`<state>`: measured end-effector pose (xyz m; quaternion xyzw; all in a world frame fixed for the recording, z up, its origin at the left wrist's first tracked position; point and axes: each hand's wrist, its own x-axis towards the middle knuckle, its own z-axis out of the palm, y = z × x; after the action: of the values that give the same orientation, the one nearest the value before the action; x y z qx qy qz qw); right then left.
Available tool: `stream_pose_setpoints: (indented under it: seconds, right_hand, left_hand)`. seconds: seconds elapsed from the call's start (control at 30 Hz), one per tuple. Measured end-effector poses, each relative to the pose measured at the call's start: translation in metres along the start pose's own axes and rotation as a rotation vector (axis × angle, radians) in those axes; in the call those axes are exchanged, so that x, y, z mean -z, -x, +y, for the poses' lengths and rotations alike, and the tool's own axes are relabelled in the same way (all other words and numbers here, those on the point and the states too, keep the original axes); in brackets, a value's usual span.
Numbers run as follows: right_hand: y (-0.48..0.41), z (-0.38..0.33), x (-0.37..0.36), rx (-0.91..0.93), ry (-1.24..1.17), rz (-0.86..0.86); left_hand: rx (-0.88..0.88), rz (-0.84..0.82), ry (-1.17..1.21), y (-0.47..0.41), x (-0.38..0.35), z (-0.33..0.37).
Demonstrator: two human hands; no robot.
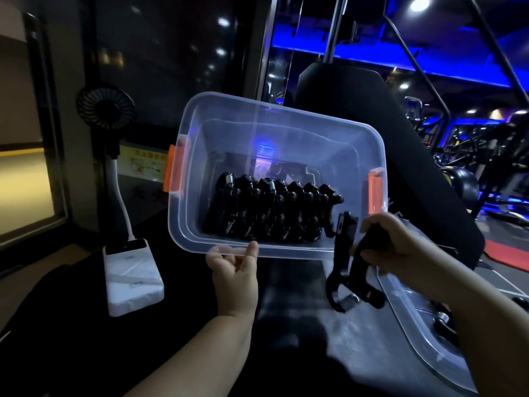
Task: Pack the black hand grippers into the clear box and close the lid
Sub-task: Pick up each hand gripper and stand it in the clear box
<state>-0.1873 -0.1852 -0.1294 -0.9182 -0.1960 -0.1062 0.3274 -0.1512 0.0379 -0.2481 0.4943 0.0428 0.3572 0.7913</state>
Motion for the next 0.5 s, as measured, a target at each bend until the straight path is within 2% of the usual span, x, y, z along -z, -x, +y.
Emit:
stream_pose_setpoints:
  seconds: [0.1, 0.23, 0.37, 0.5]
  right_hand:
    - [-0.019, -0.019, -0.003, 0.062, -0.245, 0.107]
    - [-0.055, -0.042, -0.020, 0.146, -0.336, 0.193]
    - [-0.098, -0.063, -0.048, 0.147, -0.366, 0.195]
    - [-0.137, -0.084, -0.085, 0.152, -0.204, 0.216]
  left_hand:
    - [-0.005, 0.000, 0.012, 0.001, 0.002, 0.000]
    - [-0.053, 0.052, 0.041, 0.000, 0.003, -0.004]
    - [-0.028, 0.124, 0.056, 0.000, 0.006, -0.005]
    - [-0.021, 0.135, 0.024, 0.002, 0.007, -0.005]
